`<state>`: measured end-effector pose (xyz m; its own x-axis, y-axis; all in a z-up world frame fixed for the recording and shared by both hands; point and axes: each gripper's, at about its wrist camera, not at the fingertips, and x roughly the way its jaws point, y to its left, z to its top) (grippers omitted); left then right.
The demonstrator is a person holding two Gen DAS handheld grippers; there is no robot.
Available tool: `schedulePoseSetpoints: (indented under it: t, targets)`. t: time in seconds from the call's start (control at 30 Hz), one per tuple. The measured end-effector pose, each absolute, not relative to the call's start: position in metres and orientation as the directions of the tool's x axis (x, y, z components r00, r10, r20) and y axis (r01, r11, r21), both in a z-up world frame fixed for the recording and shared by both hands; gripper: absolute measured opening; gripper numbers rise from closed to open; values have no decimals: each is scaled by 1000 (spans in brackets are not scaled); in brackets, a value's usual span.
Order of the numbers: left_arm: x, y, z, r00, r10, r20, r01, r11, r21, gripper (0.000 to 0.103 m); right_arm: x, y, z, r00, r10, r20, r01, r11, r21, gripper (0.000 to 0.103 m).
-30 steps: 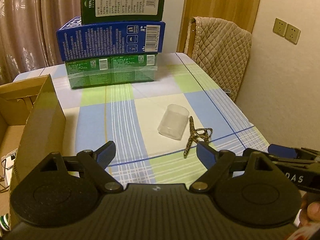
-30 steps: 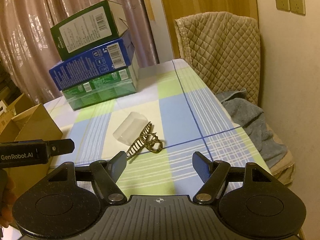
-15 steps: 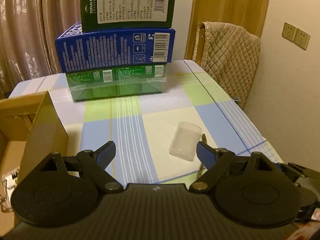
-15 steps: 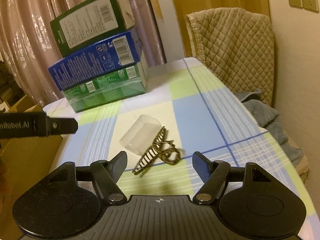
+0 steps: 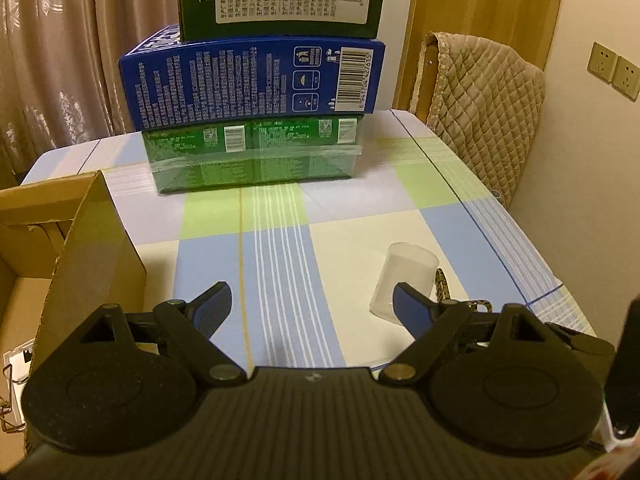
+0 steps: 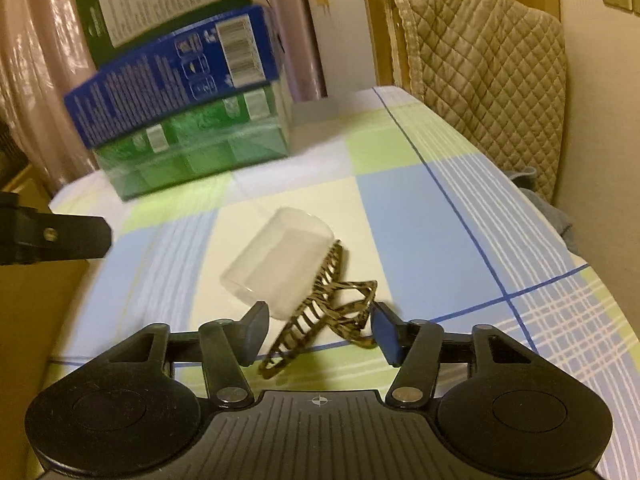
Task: Organize rigid objects
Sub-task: 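Grasp the brown hair clip with the right tool while the left tool grasps the clear cup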
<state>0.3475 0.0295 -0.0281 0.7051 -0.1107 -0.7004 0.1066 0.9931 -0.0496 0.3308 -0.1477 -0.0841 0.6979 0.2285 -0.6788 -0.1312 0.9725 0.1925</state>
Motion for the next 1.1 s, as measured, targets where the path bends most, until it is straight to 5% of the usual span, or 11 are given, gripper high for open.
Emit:
schedulePoseSetpoints:
  t: [0.63,1.1]
  targets:
    - [351,22,-34,700,-110,-706,103,993,-53,85,335,-164,-88,731,160,-664,-155,986,67,36]
    - [351,7,-44,684,-125,-718,123,991,-54,85,336,-185,-88,720,150,-677,-119,989,93,36]
